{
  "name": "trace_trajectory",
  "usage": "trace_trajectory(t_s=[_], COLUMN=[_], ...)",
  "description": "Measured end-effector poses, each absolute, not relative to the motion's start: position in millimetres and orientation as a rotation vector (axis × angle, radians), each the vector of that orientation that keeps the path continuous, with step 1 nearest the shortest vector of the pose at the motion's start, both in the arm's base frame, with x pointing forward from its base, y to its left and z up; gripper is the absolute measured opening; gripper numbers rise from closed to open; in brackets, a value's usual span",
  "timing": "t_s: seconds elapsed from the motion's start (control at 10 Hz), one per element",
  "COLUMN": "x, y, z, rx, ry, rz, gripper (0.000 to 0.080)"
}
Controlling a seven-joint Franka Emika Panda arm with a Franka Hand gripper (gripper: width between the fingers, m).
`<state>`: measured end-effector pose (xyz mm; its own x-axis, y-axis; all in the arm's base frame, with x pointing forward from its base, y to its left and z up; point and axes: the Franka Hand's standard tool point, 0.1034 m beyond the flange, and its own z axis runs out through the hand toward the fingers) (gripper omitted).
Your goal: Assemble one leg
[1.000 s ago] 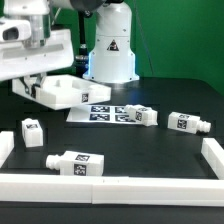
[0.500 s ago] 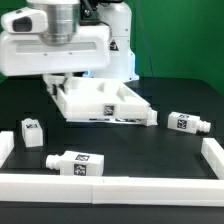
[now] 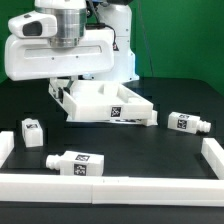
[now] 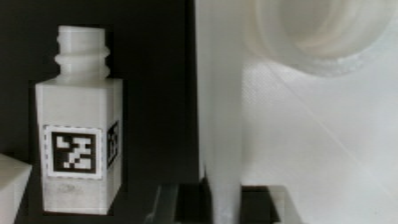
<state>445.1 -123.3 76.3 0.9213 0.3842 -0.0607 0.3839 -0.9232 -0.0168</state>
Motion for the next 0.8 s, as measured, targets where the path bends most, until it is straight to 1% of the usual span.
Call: trace_trajectory(t_s=[0.1,0.2,0.4,0.5,0.6,0.8], x=[455.6,477.7,520.8,536.9,540.0,538.4], y=[-110.9,-98.3,-78.7,-70.7,-72.4,-71.4], z=[81.9,88.2,87.8,88.6,90.3,88.2], rx=[-3.097,-3.097,-3.104,-3.1,-3.085,-3.085], ry=[-0.444,-0.351,0.005,0.102,0.138,0.134], rz=[0.131,0.146,0.113,0.094,0.08,0.087], gripper=[0.0054,0.0054,0.0054,0.0054,0.0054,0.0054])
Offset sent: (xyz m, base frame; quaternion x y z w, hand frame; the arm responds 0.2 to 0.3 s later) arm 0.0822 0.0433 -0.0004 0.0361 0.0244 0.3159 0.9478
